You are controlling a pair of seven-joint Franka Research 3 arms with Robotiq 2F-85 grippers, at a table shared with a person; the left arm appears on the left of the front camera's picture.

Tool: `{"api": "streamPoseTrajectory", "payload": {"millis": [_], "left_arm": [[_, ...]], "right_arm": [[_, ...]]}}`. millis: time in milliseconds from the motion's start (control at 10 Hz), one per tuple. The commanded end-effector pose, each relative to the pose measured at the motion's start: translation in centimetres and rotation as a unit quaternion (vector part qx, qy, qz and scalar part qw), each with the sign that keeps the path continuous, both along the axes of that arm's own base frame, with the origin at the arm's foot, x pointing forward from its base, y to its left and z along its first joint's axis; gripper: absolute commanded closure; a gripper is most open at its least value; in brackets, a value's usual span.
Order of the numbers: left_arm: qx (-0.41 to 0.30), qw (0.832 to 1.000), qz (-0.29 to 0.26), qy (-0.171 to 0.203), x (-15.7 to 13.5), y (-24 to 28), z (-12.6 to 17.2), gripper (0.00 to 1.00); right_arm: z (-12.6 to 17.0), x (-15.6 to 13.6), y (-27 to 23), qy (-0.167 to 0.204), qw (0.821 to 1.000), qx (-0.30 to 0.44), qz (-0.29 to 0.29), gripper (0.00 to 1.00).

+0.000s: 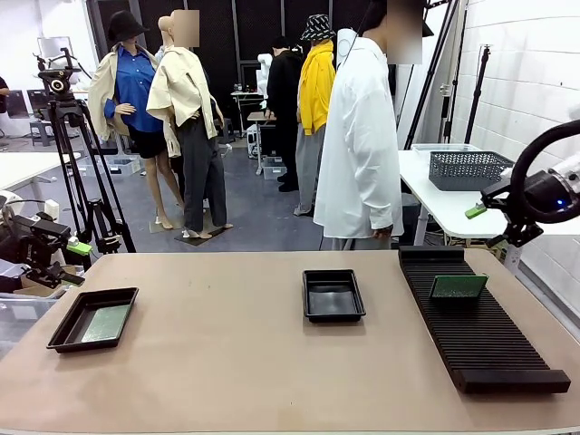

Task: Inspect and transfer BCBs to ESD trays.
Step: Pick up the Blank PCB from the PCB Rack and place it in the right ESD tray.

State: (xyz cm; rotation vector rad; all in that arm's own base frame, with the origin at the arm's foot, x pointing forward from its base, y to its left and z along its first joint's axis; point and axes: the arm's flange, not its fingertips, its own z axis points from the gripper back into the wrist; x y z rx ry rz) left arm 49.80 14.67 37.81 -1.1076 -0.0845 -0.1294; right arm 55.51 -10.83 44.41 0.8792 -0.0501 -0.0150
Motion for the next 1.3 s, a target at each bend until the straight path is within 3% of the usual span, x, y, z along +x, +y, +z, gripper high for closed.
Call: {"api": "streamPoseTrajectory", "payload": {"millis": [0, 400, 600, 1000, 1200], "left_arm": [[0.002, 1.0, 0.003, 0.002, -0.1, 0.0, 0.2, 0.0], [0.002, 1.0, 0.003, 0.002, -0.1, 0.0, 0.2, 0.0], [0.002, 1.0, 0.003, 0.002, -0.1, 0.0, 0.2, 0.0], [0.002, 1.0, 0.003, 0.002, -0.1, 0.0, 0.2, 0.0], [0.002, 1.0, 0.003, 0.002, -0.1, 0.0, 0.2, 0.0]], "right_arm": [[0.6, 4.0, 0.7, 0.003, 0.996, -0.074, 0.044, 0.0], [2.2, 7.0, 4.2, -0.02, 0.967, -0.2, 0.159, 0.0], [2.6, 7.0, 5.1, -0.034, 0.941, -0.243, 0.233, 0.0], [2.5, 7.1, 5.7, -0.06, 0.903, -0.287, 0.314, 0.0], [1.8, 7.2, 6.1, -0.085, 0.868, -0.317, 0.372, 0.0]]}}
